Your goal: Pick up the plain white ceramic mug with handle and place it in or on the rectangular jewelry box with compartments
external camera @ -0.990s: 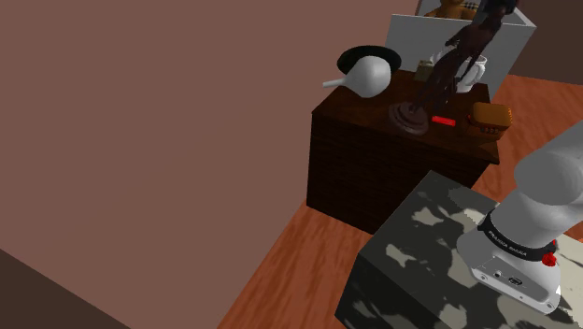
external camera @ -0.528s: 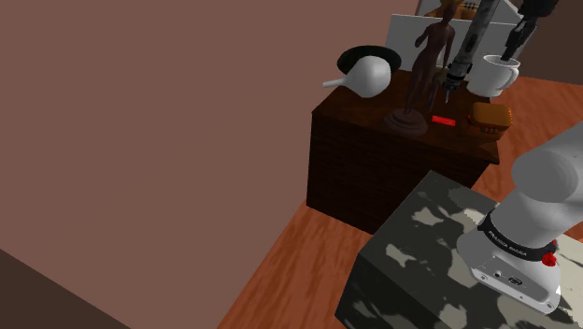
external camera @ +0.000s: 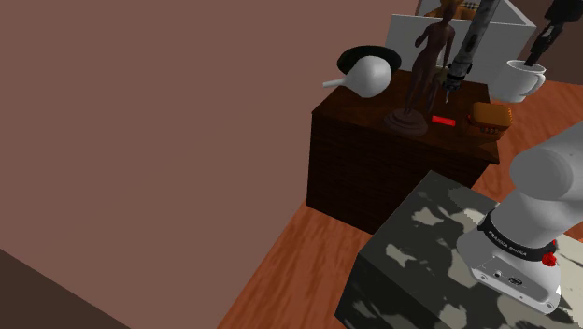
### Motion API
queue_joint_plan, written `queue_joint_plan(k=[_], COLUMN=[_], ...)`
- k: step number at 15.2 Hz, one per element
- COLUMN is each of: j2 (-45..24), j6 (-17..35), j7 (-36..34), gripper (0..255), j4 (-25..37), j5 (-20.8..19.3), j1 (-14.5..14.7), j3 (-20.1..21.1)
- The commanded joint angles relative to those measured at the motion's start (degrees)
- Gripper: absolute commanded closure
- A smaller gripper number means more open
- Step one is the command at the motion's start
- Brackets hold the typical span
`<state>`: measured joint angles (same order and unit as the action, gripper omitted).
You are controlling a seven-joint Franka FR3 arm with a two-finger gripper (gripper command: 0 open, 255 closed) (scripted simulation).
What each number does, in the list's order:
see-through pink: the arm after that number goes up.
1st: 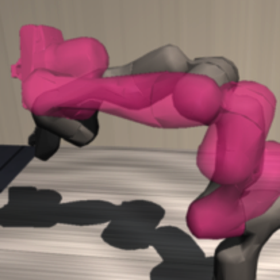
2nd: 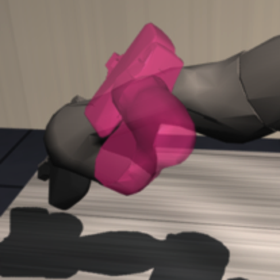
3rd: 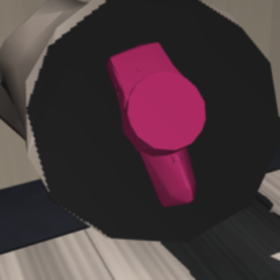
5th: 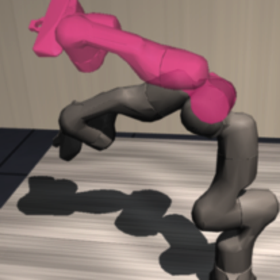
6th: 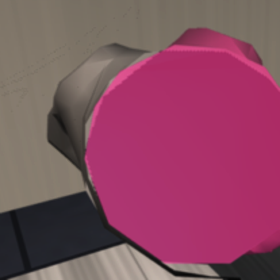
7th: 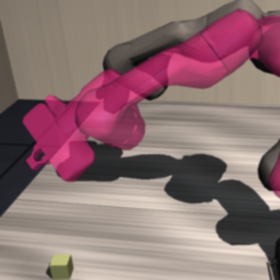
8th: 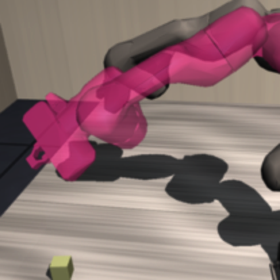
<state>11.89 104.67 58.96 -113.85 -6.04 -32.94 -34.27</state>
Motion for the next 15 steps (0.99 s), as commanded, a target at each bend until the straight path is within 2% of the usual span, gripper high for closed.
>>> queue_joint_plan(k=[1,15], j2=[0.03,-2.33], j6=[1.6,12.2], j7=[0.08,0.99], gripper=[255,255], j4=[-1.59,-10.14], j5=[-0.08,0.76], j1=[-0.1,-0.24], j3=[-0.15,-1.4])
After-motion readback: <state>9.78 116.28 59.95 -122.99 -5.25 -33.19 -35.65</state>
